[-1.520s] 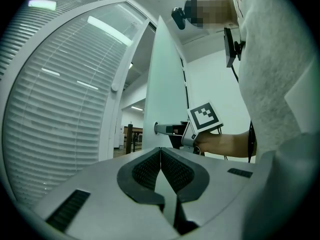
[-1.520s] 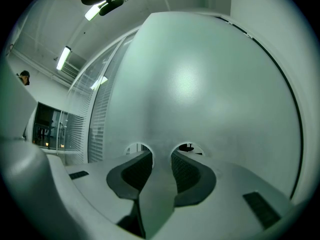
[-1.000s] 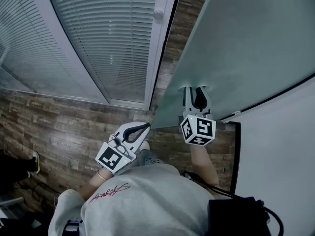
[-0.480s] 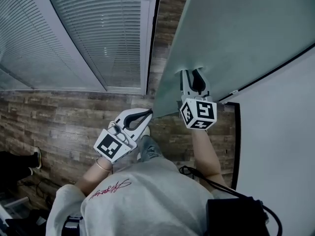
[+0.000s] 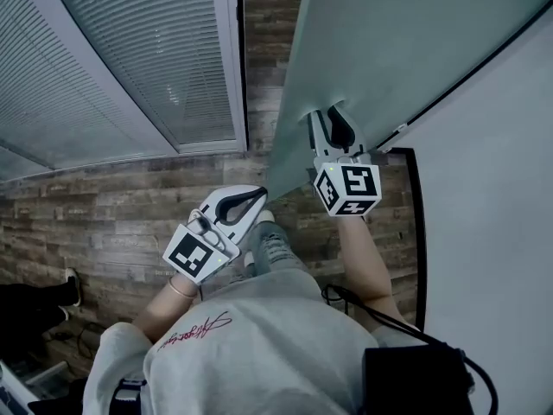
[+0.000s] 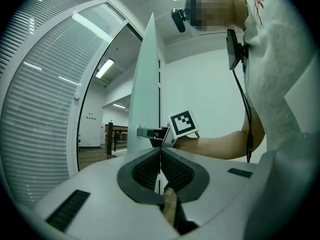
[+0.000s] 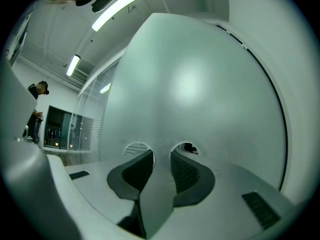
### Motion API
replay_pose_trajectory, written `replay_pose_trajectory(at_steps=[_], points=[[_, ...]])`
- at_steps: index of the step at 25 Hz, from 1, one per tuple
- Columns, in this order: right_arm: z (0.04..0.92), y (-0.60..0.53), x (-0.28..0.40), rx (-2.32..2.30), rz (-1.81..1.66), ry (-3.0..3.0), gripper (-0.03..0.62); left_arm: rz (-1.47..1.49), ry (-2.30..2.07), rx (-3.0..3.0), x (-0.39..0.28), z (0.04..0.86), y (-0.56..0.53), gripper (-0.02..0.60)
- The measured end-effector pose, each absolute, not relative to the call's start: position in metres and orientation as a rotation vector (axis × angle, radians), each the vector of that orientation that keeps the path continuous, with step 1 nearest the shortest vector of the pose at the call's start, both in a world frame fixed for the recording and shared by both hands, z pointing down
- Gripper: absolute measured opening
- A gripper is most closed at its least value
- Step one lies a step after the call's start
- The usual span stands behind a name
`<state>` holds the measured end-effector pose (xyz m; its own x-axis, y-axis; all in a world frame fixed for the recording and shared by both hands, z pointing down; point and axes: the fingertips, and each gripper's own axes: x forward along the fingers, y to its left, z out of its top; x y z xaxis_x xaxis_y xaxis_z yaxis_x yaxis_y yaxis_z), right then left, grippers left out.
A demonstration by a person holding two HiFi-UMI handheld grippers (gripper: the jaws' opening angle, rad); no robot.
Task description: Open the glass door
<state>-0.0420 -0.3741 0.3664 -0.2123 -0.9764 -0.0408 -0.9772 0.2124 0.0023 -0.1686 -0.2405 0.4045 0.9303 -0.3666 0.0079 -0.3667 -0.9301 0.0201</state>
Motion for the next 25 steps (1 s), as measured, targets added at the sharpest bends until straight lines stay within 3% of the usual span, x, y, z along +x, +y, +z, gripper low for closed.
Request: replay_pose_trajectory(at_steps=[14,25], points=[[0.370,-0.292,-0.014,-1.910,0.029,2.455,0.117,0.003,-0.456,3.112,-0.137,0.400,-0.189,0.017],[0.370,-0.229,0.015,-1.827,0.014,2.526,0.117,-0.015,-0.412,3.124,-0.077,0.385,-0.130,0.017]])
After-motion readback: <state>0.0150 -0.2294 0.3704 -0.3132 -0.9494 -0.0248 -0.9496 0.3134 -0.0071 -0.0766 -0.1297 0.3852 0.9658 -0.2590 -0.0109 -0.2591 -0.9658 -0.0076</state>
